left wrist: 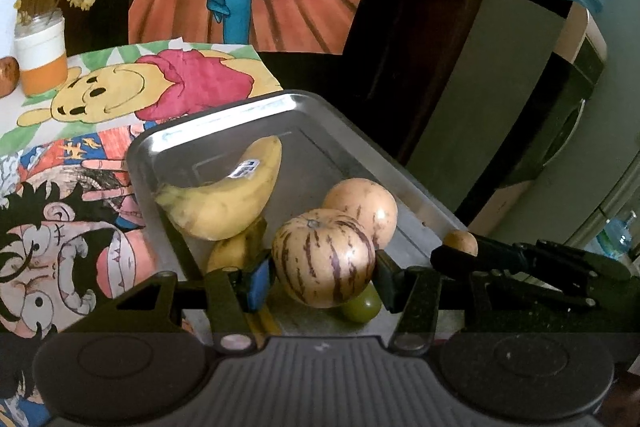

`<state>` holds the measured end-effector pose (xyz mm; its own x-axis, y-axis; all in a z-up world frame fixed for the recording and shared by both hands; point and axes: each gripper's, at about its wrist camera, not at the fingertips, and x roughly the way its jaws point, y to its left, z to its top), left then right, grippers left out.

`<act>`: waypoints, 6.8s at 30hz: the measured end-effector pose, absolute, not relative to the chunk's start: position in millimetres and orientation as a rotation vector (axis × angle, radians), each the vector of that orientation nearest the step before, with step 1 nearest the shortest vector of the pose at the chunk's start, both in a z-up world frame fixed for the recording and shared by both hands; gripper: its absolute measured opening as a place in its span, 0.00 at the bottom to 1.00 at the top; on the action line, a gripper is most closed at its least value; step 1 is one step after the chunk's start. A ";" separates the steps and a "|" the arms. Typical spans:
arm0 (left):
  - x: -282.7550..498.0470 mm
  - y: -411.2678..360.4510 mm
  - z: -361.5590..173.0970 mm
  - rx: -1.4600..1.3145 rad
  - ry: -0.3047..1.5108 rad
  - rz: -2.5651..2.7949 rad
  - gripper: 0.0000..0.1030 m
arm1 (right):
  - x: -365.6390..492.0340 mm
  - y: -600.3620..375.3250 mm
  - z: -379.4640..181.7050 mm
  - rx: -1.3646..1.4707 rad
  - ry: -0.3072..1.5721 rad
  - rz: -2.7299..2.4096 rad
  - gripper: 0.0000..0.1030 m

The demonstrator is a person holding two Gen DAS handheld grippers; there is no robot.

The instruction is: Organize fruits

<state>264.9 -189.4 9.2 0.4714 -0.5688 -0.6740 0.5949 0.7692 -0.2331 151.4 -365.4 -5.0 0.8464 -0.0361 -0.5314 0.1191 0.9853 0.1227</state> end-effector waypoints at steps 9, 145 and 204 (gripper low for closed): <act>265.5 -191.0 7.8 0.045 0.801 -0.714 0.56 | 159.6 -366.4 -10.9 0.134 0.569 -0.094 0.29; 52.7 -9.5 10.2 -0.150 0.440 -0.125 1.00 | -4.4 -262.7 28.5 0.111 0.260 -0.022 0.99; 13.9 14.5 2.2 -0.139 0.448 -0.064 1.00 | -20.0 -240.4 10.4 0.082 0.316 0.065 1.00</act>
